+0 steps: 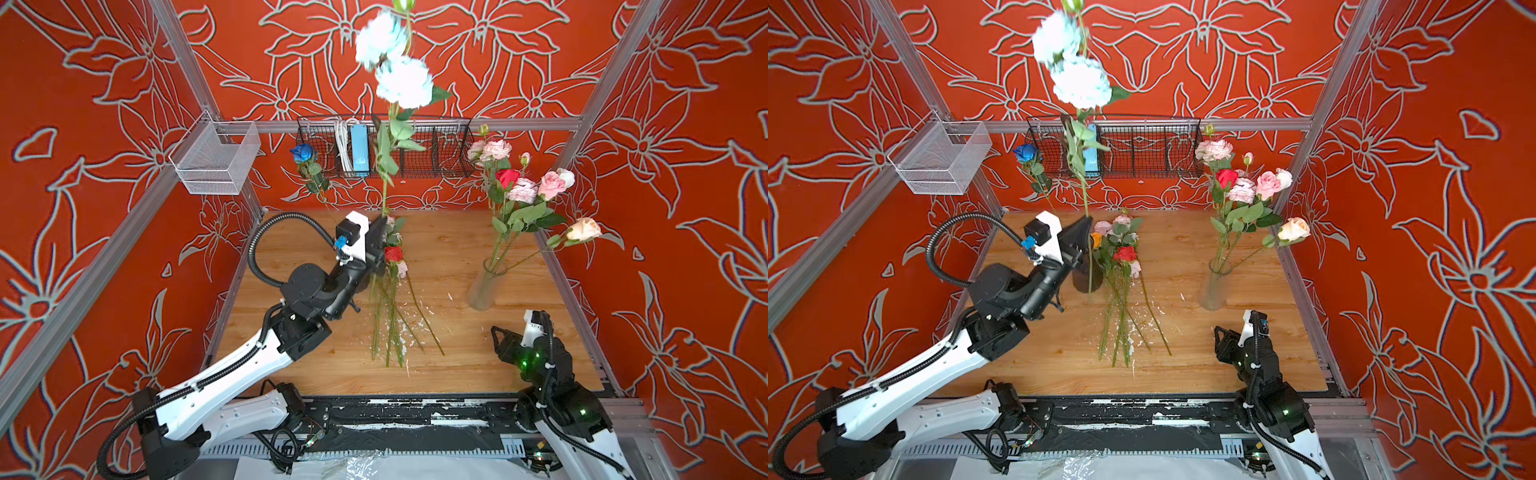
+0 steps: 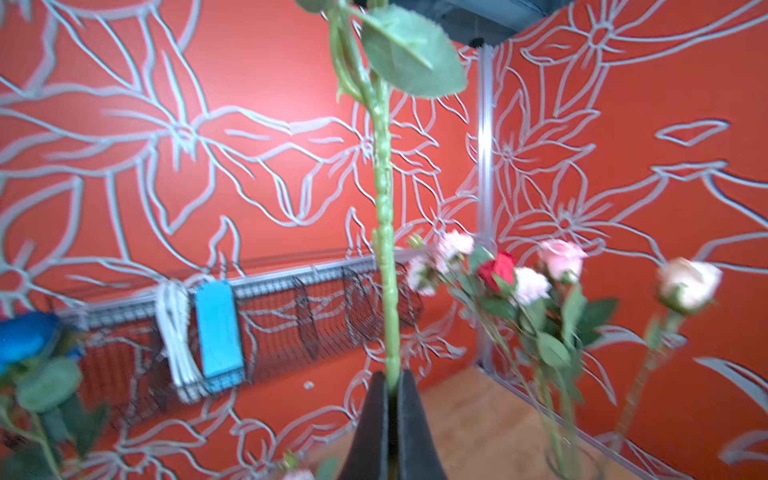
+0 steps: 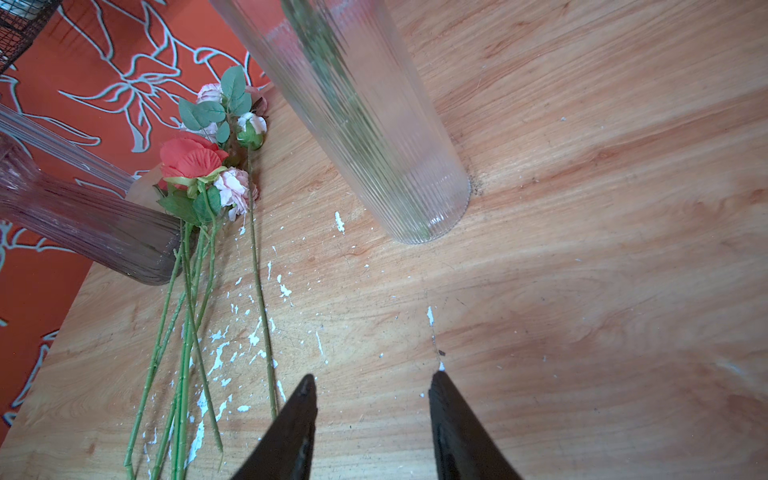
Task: Arrange the flowers into the vase
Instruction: 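Carry the white flower to the wire basket and lower it beside the blue rose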
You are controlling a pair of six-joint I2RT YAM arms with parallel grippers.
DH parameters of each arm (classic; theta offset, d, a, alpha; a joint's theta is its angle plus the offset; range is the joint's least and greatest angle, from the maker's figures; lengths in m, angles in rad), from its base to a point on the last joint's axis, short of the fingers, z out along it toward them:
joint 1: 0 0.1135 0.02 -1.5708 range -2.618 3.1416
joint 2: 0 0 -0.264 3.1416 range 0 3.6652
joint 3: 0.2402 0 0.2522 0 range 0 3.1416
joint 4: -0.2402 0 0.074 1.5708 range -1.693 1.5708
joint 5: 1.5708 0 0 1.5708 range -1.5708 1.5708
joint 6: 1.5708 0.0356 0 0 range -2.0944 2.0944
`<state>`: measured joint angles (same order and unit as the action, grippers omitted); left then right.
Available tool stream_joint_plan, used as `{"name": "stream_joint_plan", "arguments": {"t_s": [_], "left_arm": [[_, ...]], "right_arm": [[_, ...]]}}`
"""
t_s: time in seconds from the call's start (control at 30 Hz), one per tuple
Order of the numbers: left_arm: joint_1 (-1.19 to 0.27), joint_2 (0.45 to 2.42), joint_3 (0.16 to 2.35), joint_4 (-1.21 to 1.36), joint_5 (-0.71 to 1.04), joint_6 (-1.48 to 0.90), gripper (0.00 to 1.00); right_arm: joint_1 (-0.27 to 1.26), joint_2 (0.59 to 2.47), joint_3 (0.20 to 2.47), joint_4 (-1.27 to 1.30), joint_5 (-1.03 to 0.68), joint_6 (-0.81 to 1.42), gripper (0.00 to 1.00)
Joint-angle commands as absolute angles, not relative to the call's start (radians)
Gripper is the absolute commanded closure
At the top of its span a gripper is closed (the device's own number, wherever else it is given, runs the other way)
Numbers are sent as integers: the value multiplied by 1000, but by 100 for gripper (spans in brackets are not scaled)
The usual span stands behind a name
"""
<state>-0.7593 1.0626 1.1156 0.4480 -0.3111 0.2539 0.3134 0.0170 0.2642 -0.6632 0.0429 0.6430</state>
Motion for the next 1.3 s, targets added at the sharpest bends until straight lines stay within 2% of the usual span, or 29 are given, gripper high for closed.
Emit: {"name": "stream_joint_plan", "arguments": {"t_s": [0.0, 0.23, 0.47, 0.97, 1.27], "left_arm": [[-627, 1149, 1229, 505, -256, 309, 100], [-451, 1347, 1360, 530, -171, 195, 100], [-413, 1443, 1286, 594, -173, 243, 100], [-385, 1356, 911, 679, -254, 93, 100], [-385, 1329, 862, 552, -254, 54, 100]], "right_arm": [[310, 8, 268, -654, 49, 637, 54], [311, 8, 264, -653, 55, 636, 54], [310, 8, 267, -652, 54, 634, 54], [309, 16, 265, -649, 55, 638, 54], [311, 18, 268, -652, 51, 639, 54]]}}
